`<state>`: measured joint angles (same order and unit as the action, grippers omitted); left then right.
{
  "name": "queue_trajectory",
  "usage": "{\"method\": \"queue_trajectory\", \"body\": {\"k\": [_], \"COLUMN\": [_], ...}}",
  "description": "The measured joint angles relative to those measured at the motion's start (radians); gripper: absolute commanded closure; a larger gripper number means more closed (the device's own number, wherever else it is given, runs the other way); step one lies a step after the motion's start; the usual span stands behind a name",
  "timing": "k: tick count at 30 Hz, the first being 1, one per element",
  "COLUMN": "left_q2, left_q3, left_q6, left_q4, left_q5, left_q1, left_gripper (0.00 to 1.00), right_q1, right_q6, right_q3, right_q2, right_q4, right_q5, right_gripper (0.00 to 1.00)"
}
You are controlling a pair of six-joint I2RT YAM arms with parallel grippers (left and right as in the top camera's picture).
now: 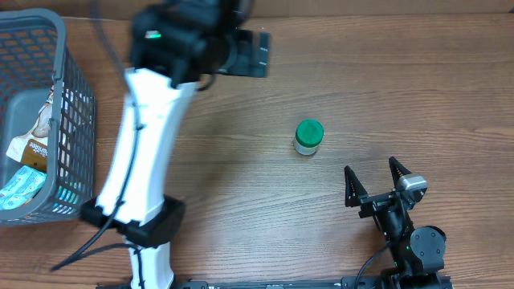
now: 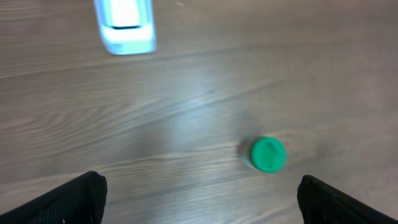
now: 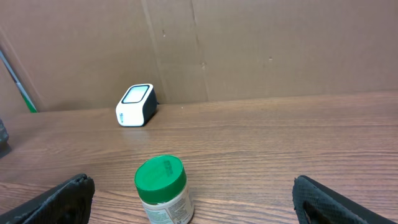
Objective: Scan the item barcode
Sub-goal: 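Move the left gripper back into the basket toward the brown-labelled bag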
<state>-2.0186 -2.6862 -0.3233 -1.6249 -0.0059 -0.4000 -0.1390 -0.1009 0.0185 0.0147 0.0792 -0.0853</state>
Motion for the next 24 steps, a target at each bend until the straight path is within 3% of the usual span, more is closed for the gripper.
{"method": "queue_trajectory", "body": {"k": [12, 24], "left_q2": [0.197, 0.211], "left_q3": [0.0, 0.105], "left_q6": [-0.021, -0.083], "left_q4": [-0.06, -0.059], "left_q5": [-0.04, -0.073], "left_q1": [0.473, 0.886], "left_gripper": [0.0, 0.06], "right_q1": [0.0, 0.0], "right_q6": [0.0, 0.0], "right_q3": [0.0, 0.0], "right_q2": [0.0, 0.0], "right_q4": [0.0, 0.001], "right_q5": [0.0, 0.0], "right_gripper": [0.0, 0.0]}}
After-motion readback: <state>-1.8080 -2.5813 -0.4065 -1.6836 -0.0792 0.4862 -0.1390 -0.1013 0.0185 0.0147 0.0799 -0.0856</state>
